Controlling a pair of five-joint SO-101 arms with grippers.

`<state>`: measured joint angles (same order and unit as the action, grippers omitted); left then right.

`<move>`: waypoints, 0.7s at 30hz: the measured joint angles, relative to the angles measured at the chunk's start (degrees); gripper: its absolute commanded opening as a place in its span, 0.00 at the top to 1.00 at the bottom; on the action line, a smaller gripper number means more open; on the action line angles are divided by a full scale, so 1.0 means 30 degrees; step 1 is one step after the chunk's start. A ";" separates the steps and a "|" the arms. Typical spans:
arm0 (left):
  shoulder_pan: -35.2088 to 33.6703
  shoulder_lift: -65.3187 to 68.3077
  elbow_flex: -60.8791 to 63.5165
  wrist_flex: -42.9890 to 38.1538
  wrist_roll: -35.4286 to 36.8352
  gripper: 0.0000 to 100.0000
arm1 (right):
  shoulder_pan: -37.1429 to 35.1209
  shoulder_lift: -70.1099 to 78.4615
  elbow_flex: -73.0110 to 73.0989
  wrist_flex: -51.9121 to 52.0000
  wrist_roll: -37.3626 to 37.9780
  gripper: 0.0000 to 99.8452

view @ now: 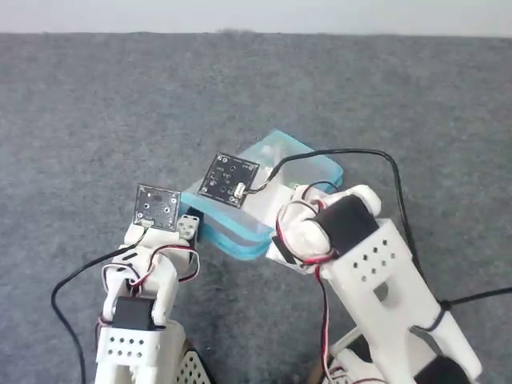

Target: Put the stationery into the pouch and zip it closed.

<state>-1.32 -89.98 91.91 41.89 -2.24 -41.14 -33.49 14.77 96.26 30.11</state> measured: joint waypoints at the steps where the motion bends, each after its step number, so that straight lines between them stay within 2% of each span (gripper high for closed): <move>1: 0.0000 0.0000 0.0000 0.0000 -0.0029 0.80 | 0.0000 -0.0264 0.0029 0.0117 -0.0029 0.99; 4: 0.0205 0.0000 0.0000 0.0000 -0.0088 0.80 | 0.0000 -0.1436 0.0147 0.0322 -0.0029 0.99; 11: 0.3487 0.0000 0.0293 0.0000 -0.1289 0.81 | 0.0000 -0.4894 0.2637 0.0322 -0.0029 0.99; 16: 0.4103 0.0000 0.0322 0.0000 -0.1758 0.98 | 0.0000 -0.7121 0.4337 0.0322 0.0176 0.99; 21: 0.4308 0.0000 0.0322 0.0000 -0.2198 0.99 | 0.0000 -0.8205 0.4571 0.0322 0.0205 0.99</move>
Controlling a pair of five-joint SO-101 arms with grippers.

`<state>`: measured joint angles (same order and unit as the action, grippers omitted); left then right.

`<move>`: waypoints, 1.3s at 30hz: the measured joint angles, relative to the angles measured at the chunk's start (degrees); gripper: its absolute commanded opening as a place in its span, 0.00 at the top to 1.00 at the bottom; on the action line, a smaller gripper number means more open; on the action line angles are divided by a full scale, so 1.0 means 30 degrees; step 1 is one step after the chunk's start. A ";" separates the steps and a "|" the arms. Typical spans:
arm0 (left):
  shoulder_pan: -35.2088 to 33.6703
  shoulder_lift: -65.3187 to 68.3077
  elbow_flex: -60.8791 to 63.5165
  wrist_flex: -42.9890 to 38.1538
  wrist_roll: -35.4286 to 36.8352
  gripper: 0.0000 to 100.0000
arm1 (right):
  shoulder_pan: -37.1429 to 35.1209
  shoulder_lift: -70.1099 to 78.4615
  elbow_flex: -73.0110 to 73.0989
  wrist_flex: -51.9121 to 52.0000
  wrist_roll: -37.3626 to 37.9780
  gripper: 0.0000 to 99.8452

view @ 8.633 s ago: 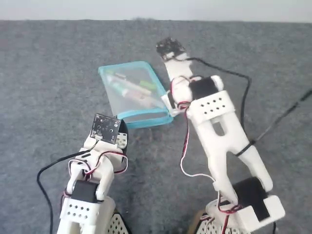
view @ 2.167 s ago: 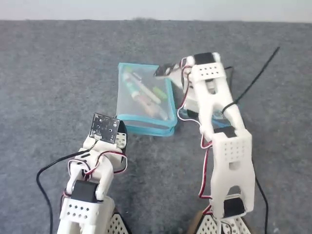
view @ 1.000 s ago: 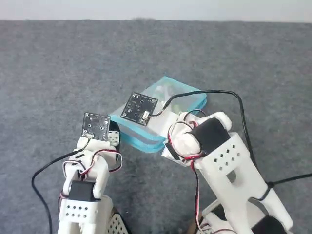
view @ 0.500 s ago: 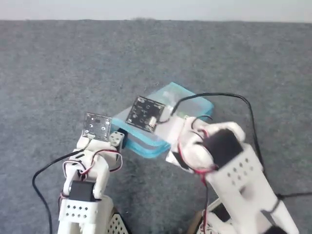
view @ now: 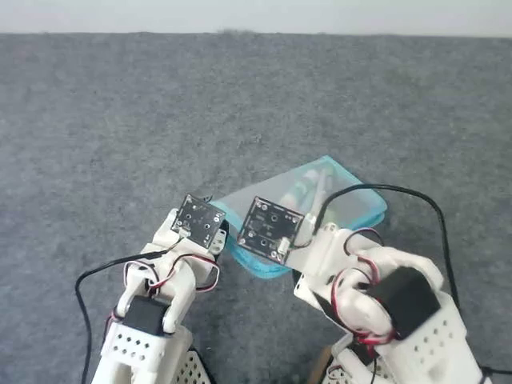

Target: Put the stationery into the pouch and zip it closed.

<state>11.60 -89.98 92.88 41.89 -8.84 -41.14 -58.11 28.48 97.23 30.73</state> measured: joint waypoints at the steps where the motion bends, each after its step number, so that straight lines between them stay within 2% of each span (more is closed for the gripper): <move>1: 0.0000 0.0000 0.0000 0.0000 0.0029 0.99 | 0.0000 -0.0029 0.0000 0.0000 0.0000 0.99; 6: -0.0733 0.0000 0.0000 0.0000 0.0059 0.99 | 0.0000 -0.0059 0.0293 0.0000 0.0000 0.99; 12: -0.4777 0.0000 -0.0703 0.0000 0.1172 0.99 | -0.0059 -0.0029 0.0674 -0.1114 0.0000 0.99; 15: -0.5656 0.0000 -0.0938 0.0000 0.1201 0.99 | -0.0059 0.0440 0.0674 -0.1524 0.0000 0.99; 19: -0.5919 0.0029 -0.0967 0.0000 0.1201 0.99 | -0.0117 0.2608 0.0176 -0.1788 -0.0498 0.99; 24: -0.5656 0.0029 -0.0967 0.0000 0.1201 0.99 | -0.0410 0.5333 -0.3136 -0.0967 -0.0762 0.99; 29: -0.5568 0.0029 -0.0967 0.0000 0.1201 0.99 | -0.2462 0.7179 -0.7326 0.0996 -0.0791 0.99; 39: -0.5011 0.0000 -0.0967 0.0000 0.1201 0.99 | -0.6095 1.3040 -1.3421 0.0469 -0.0762 0.99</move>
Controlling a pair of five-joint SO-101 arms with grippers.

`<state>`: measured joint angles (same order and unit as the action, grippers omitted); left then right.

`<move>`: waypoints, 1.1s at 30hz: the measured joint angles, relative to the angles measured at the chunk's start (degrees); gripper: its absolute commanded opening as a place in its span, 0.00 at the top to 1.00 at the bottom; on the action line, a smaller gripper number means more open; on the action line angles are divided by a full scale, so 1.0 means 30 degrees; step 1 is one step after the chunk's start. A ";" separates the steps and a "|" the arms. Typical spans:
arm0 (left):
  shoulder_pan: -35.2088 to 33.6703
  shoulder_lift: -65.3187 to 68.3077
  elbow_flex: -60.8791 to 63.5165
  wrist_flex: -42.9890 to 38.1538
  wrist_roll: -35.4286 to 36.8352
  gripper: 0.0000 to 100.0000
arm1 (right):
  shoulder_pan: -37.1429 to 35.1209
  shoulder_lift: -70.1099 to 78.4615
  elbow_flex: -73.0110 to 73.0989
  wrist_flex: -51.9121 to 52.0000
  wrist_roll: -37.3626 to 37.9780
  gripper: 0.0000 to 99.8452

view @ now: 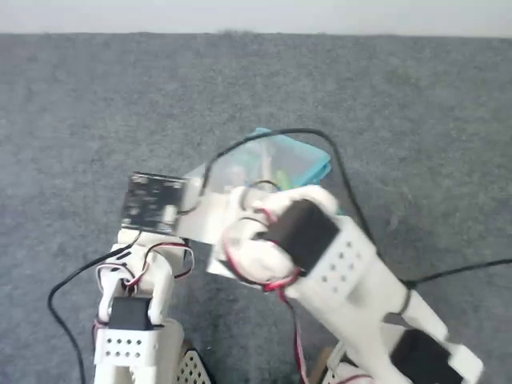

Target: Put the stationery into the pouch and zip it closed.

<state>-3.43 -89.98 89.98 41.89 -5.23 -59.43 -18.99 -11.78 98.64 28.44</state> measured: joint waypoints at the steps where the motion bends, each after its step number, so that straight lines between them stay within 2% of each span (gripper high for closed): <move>1: 0.0088 0.0000 0.0000 0.0000 0.0000 0.99 | -0.0322 0.0410 -0.0469 -0.0117 0.0000 0.99; 11: 0.0498 0.0029 0.0000 0.0029 0.0000 0.99 | -0.3780 0.1026 -0.3575 -0.0029 0.0293 0.99; 14: 0.0498 0.0029 0.0000 0.0029 0.0000 0.99 | -0.3429 0.1026 -0.3722 0.0645 0.0381 0.99; 17: 0.0498 0.0029 0.0000 0.0029 0.0000 0.99 | -0.1407 0.0821 -0.3048 0.0645 0.0381 0.99; 21: 0.0498 0.0029 0.0000 0.0293 0.0000 0.99 | 0.2462 -0.0821 0.1231 0.0498 0.0352 0.99; 23: 0.0498 0.0029 0.0000 0.0293 0.0000 0.99 | 0.3458 -0.2579 0.3751 0.0117 0.0322 0.99; 25: 0.0498 0.0029 0.0000 0.0293 0.0000 0.99 | 0.3692 -0.5245 0.5919 -0.0176 0.0322 0.99; 29: 0.0498 0.0029 0.0000 0.0293 0.0498 0.99 | 0.3956 -1.1194 1.0696 -0.1524 -0.1465 0.99; 33: 0.0498 0.0029 0.0000 0.0293 0.1319 0.99 | 0.3868 -1.1370 1.6821 -0.4454 -0.1465 0.94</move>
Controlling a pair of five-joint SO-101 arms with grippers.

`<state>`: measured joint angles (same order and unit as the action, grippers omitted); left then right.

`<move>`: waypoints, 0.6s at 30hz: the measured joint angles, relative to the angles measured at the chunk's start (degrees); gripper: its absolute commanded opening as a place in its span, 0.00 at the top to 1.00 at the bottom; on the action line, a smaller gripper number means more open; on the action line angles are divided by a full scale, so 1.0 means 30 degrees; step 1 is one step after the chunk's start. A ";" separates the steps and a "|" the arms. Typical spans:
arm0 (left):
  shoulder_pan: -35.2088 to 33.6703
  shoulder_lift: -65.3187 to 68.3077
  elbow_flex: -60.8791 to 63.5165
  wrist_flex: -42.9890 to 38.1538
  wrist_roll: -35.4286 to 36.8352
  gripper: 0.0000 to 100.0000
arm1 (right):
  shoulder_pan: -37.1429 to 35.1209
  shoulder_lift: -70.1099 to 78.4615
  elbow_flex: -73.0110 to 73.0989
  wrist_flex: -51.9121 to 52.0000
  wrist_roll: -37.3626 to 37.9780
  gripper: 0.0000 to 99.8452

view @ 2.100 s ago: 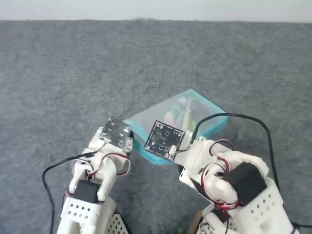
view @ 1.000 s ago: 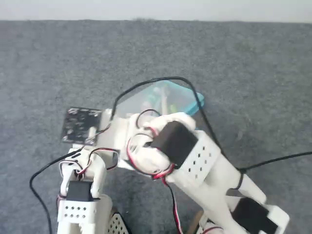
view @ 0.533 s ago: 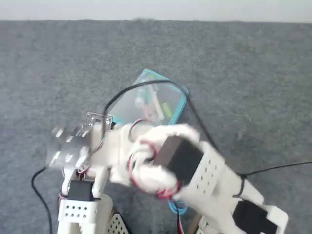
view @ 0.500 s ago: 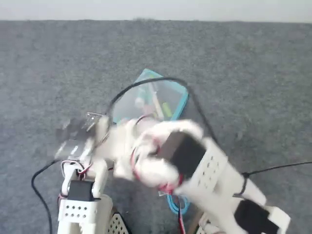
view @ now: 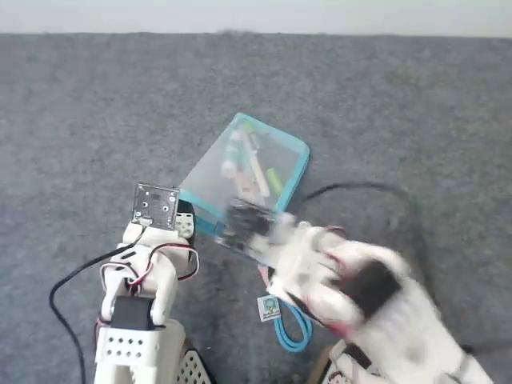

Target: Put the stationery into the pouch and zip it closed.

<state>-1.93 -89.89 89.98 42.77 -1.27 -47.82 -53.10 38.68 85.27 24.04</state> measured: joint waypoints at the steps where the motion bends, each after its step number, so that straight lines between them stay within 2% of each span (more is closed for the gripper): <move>1: 0.0000 0.0000 0.0000 0.0000 0.0147 0.99 | 0.0176 0.0205 0.1260 -0.0938 -0.0029 0.93; 6: 0.0000 0.0000 0.0000 0.0000 0.0352 0.99 | 0.0117 0.2960 0.3282 -0.4806 -0.0059 0.87; 9: 0.0000 0.0000 0.0000 0.0000 0.0352 0.99 | 0.0000 0.4894 0.3399 -0.6125 -0.0059 0.86; 16: -0.0059 0.0000 0.0000 0.0000 0.0352 0.99 | 0.0147 0.8029 0.3399 -0.8967 -0.2081 0.87; 18: -0.0117 0.0000 0.0000 0.0000 0.0352 0.99 | 0.0147 0.8176 0.3399 -0.9348 -0.2344 0.90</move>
<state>-2.29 -89.89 89.98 42.77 -0.22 -47.38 -28.57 48.88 57.23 17.01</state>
